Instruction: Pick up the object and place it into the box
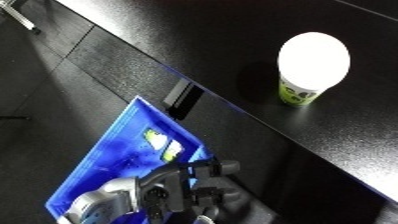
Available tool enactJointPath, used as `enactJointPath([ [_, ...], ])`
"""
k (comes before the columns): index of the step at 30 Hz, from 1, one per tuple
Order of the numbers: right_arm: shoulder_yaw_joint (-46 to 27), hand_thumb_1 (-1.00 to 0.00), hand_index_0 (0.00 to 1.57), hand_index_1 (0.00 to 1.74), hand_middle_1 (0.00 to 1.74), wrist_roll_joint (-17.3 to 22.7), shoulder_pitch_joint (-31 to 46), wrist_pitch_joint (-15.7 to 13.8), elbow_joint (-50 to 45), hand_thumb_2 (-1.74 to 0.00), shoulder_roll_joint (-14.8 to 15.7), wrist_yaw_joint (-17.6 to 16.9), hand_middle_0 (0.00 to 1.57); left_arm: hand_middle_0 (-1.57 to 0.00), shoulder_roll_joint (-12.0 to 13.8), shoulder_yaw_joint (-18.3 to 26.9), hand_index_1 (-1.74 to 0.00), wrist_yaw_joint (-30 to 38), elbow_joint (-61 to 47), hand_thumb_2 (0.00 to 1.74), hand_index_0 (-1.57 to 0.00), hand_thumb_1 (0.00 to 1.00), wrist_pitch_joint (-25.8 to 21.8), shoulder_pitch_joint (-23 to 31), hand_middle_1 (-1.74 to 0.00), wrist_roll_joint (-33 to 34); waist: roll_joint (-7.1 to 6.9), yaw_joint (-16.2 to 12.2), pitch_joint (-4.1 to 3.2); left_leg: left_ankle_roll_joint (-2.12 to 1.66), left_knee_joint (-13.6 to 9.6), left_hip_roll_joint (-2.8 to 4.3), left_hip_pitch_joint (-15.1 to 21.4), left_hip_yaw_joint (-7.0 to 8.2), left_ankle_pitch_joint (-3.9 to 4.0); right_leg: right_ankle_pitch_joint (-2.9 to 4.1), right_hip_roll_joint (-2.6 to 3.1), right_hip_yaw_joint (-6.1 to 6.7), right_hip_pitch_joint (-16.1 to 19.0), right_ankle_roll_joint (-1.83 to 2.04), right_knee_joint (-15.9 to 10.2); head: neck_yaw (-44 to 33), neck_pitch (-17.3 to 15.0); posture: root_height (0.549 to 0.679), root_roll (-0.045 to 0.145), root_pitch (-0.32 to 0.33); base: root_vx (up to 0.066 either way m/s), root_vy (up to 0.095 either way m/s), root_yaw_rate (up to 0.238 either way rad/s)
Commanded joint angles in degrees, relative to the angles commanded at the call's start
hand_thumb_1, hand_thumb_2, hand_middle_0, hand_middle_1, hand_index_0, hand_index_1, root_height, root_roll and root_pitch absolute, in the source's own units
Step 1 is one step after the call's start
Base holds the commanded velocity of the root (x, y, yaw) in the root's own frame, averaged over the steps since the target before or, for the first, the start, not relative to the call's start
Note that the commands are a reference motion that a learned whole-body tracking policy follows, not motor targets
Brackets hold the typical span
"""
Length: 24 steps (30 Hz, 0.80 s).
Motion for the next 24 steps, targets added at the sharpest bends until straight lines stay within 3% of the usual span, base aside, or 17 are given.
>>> enactJointPath([
  [6, -0.43, 0.0, 0.0, 0.0, 0.0, 0.5, 0.73, -0.65, 1.18, 0.0, 1.53, 0.64, 0.0, 0.0, -5.12, 2.77, 0.0, 0.98, -5.56, 0.0, 0.0, 0.0, -0.87, -2.33, 0.0, -9.55, -1.15, 0.14, -0.41, -0.2, -0.79, -0.12, 0.61, -0.25, -0.09, -0.07, 0.25, -0.13, 0.21, -0.36, -0.43, 0.2, 0.32, 0.631, 0.025, -0.072, 0.013, -0.031, 0.003],
  [12, -1.24, 0.0, 0.0, 0.0, 0.0, -0.32, 1.91, -1.1, 1.74, 0.0, 2.55, 1.77, 0.0, 0.0, -10.06, 8.02, 0.0, 10.24, -9.14, 0.0, 0.0, 0.0, -9.65, -4.53, 0.0, -16.88, -1.86, -0.2, -0.77, -0.38, -1.1, 0.09, 1.16, -0.17, -0.19, -0.42, 0.38, 0.0, 0.21, -0.73, -0.11, -0.09, 0.14, 0.631, 0.025, -0.073, 0.014, -0.011, -0.043],
  [19, -1.9, 0.0, 0.0, 0.0, 0.0, -1.21, 3.21, -1.27, 1.27, 0.0, 3.4, 2.36, 0.0, 0.0, -11.2, 15.36, 0.0, 24.25, -8.56, 0.0, 0.0, 0.0, -20.86, -6.04, 0.0, -10.09, -2.17, -0.41, -1.24, -0.53, -1.55, 0.25, 1.66, -0.15, 0.11, -0.52, 0.39, 0.12, 0.39, -0.83, -0.06, 0.76, 0.24, 0.631, 0.027, -0.075, 0.017, -0.001, -0.04],
  [24, -2.15, 0.0, 0.0, 0.0, 0.0, -1.75, 3.62, -0.95, 1.0, 0.0, 3.2, 2.92, 0.0, 0.0, -9.87, 19.22, 0.0, 36.79, -6.43, 0.0, 0.0, 0.0, -24.9, -7.73, 0.0, 1.86, -2.03, -0.98, -1.43, -0.58, -1.5, 0.28, 1.69, 0.01, 0.26, -0.62, 0.51, 0.58, 0.11, -0.83, 0.3, 1.18, 0.61, 0.63, 0.028, -0.077, 0.013, 0.013, -0.055],
])
